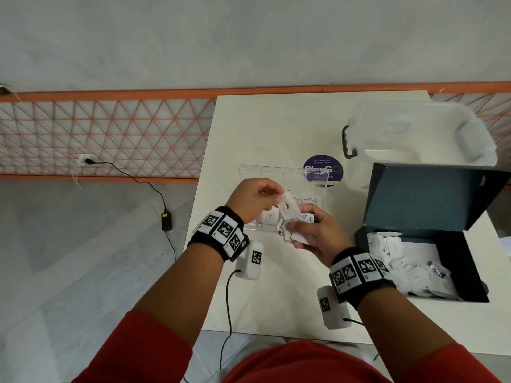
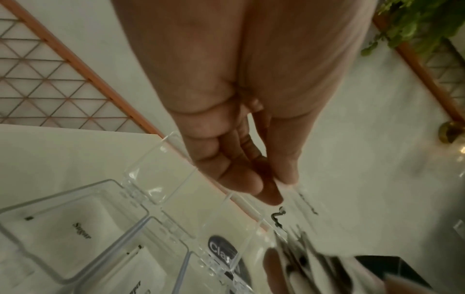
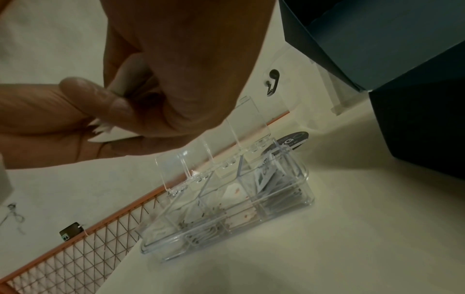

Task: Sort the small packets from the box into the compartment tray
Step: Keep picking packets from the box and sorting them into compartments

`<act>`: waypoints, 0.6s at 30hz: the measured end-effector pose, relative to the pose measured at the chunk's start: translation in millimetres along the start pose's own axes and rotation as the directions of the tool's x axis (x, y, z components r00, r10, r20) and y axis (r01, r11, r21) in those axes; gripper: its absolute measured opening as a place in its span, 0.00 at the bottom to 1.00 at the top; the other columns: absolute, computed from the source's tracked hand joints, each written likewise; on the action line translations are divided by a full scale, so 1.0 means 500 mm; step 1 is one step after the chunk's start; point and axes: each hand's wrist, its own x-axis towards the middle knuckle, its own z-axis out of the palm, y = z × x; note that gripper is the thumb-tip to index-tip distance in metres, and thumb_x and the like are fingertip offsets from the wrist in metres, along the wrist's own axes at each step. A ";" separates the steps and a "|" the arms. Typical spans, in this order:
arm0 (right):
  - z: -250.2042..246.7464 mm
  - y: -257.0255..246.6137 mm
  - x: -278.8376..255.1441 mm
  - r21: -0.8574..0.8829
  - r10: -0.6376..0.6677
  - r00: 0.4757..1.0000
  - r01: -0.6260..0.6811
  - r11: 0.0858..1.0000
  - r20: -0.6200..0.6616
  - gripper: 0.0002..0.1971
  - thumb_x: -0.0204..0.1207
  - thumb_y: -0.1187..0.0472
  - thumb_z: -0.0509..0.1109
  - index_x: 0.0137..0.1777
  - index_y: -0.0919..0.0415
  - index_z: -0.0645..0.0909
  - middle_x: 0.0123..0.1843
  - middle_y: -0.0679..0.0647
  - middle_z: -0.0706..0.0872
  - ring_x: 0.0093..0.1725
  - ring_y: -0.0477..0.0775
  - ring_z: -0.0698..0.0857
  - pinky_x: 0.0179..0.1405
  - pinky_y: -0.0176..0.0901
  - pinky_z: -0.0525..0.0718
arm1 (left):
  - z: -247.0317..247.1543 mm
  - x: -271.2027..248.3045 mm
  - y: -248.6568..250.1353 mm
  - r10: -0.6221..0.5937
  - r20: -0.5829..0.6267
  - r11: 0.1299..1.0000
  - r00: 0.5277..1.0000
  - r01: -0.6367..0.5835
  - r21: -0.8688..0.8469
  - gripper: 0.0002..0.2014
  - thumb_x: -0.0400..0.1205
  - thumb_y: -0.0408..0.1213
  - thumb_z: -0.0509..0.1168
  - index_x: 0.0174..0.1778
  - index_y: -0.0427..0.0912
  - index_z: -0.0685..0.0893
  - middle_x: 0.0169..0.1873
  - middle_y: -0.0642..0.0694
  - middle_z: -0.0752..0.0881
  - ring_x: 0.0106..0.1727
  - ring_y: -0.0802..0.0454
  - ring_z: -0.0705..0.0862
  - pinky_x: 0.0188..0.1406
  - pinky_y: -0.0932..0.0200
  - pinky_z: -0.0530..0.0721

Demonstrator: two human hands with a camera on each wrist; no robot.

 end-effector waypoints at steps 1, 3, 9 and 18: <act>-0.001 0.000 0.000 0.006 0.005 1.000 -0.005 1.000 -0.006 0.16 0.69 0.75 0.78 0.43 0.50 0.88 0.44 0.59 0.92 0.36 0.59 0.90 0.27 0.41 0.85 | -0.005 0.004 -0.001 0.001 -0.008 1.000 1.000 -0.001 -0.010 0.10 0.76 0.27 0.72 0.41 0.49 0.88 0.37 0.50 0.89 0.38 0.58 0.86 0.40 0.64 0.88; -0.006 0.002 0.001 0.018 0.011 1.000 -0.011 1.000 -0.027 0.16 0.69 0.76 0.77 0.44 0.52 0.87 0.44 0.58 0.92 0.35 0.59 0.90 0.26 0.41 0.86 | -0.014 0.012 -0.008 0.014 -0.027 1.000 1.000 -0.014 -0.014 0.11 0.76 0.26 0.72 0.40 0.50 0.89 0.36 0.51 0.89 0.36 0.61 0.86 0.41 0.65 0.87; -0.026 0.002 0.001 0.042 0.003 0.997 0.000 0.999 -0.083 0.16 0.71 0.78 0.74 0.46 0.55 0.85 0.43 0.55 0.90 0.33 0.57 0.89 0.26 0.41 0.85 | -0.029 0.045 -0.056 -0.046 -0.132 0.979 0.990 0.071 0.192 0.08 0.75 0.31 0.75 0.41 0.50 0.88 0.39 0.51 0.89 0.41 0.62 0.85 0.44 0.76 0.79; -0.034 -0.002 0.001 0.050 0.009 0.994 -0.004 0.999 -0.108 0.16 0.70 0.79 0.75 0.50 0.59 0.85 0.47 0.64 0.88 0.40 0.66 0.86 0.25 0.43 0.83 | 0.036 0.080 -0.114 -0.094 -0.061 0.817 0.994 0.112 0.566 0.08 0.78 0.27 0.67 0.45 0.42 0.89 0.43 0.43 0.89 0.44 0.48 0.87 0.46 0.60 0.85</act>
